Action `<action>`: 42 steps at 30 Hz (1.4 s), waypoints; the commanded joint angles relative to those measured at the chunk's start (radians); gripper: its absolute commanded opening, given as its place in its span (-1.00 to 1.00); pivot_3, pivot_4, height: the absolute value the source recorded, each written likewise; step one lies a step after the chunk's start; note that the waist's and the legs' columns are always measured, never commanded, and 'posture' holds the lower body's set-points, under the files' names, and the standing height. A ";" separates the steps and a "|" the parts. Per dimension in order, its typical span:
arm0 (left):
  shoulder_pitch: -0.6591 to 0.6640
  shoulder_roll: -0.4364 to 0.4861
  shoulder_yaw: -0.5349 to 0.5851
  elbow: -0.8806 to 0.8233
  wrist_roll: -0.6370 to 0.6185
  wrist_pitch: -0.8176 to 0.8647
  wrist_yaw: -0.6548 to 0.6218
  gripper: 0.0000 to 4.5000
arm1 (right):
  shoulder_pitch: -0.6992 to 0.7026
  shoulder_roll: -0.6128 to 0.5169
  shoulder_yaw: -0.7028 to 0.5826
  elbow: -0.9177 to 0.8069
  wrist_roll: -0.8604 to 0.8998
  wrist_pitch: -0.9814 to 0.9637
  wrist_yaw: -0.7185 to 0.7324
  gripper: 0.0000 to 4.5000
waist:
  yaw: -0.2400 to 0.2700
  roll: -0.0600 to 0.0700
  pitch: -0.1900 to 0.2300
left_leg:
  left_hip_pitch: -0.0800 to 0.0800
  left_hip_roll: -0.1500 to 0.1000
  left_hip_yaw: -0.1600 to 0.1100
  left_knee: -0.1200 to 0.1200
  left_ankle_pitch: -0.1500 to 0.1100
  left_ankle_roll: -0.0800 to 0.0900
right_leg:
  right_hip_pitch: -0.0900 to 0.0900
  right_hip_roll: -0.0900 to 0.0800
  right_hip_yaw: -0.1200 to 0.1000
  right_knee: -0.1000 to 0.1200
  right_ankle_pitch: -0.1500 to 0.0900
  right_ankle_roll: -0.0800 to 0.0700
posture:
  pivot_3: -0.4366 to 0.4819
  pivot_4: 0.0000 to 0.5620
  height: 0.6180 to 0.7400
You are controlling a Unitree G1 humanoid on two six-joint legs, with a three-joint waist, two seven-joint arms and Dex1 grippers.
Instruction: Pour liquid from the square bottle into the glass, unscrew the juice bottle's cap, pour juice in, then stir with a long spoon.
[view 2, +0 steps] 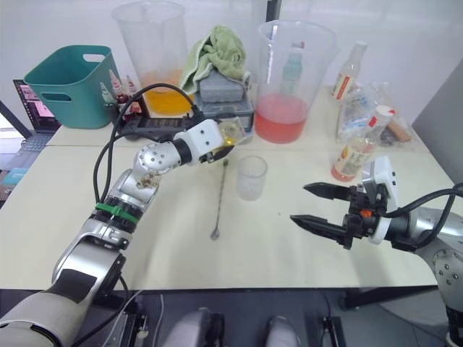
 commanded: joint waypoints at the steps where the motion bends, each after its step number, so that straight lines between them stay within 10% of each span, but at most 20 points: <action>1: -0.072 -0.002 -0.009 -0.030 0.074 -0.105 0.092 0.24 | 0.008 -0.006 -0.044 -0.033 0.028 -0.002 -0.016 1.00 | 0.001 0.000 0.000 | 0.000 0.000 0.000 0.000 0.000 0.000 | 0.000 0.000 0.000 0.000 0.000 0.000 | -0.05 -0.47 0.98; 42: -0.080 0.038 -0.151 0.008 0.497 -0.309 0.390 0.24 | 0.011 -0.016 -0.037 -0.043 0.038 0.003 -0.079 1.00 | 0.001 0.000 0.000 | -0.001 0.000 0.000 0.000 0.000 0.001 | -0.001 0.000 0.000 0.000 0.000 0.000 | -0.05 -0.47 0.98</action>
